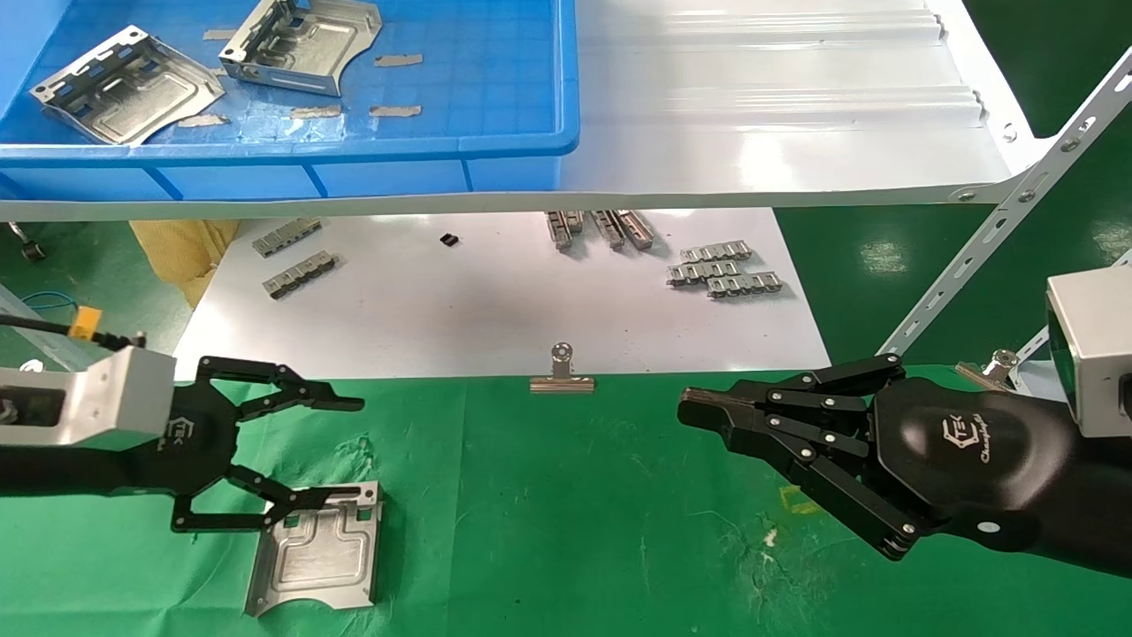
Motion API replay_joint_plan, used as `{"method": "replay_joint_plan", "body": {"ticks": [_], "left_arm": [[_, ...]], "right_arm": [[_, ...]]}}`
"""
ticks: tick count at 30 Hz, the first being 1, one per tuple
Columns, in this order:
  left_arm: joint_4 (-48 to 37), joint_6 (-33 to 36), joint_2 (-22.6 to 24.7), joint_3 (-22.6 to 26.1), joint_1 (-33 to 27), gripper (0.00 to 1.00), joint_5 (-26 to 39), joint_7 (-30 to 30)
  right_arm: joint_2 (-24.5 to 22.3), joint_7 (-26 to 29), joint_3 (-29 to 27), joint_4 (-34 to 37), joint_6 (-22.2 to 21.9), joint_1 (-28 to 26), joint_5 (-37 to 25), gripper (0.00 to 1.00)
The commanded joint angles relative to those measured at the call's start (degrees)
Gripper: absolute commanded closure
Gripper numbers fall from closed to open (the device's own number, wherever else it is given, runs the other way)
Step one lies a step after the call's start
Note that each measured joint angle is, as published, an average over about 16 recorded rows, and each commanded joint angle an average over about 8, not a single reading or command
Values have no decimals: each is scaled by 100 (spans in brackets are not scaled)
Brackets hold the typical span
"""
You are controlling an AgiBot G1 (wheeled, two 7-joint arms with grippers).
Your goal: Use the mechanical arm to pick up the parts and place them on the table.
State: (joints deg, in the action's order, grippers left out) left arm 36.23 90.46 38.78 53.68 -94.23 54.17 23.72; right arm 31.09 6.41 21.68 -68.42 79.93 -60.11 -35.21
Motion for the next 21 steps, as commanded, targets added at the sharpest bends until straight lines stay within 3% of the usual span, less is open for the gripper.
{"method": "replay_joint_plan", "body": {"ticks": [1, 2, 21], "left_arm": [[190, 74, -83, -17, 44, 0, -239, -152], [239, 74, -93, -56, 78, 0, -271, -203], [1289, -88, -159, -1244, 1078, 0, -558, -1214]], "right_arm": [[0, 0, 0, 0, 0, 0, 0, 11], [0, 0, 0, 0, 0, 0, 0, 0], [0, 0, 0, 0, 0, 0, 0, 0]]}}
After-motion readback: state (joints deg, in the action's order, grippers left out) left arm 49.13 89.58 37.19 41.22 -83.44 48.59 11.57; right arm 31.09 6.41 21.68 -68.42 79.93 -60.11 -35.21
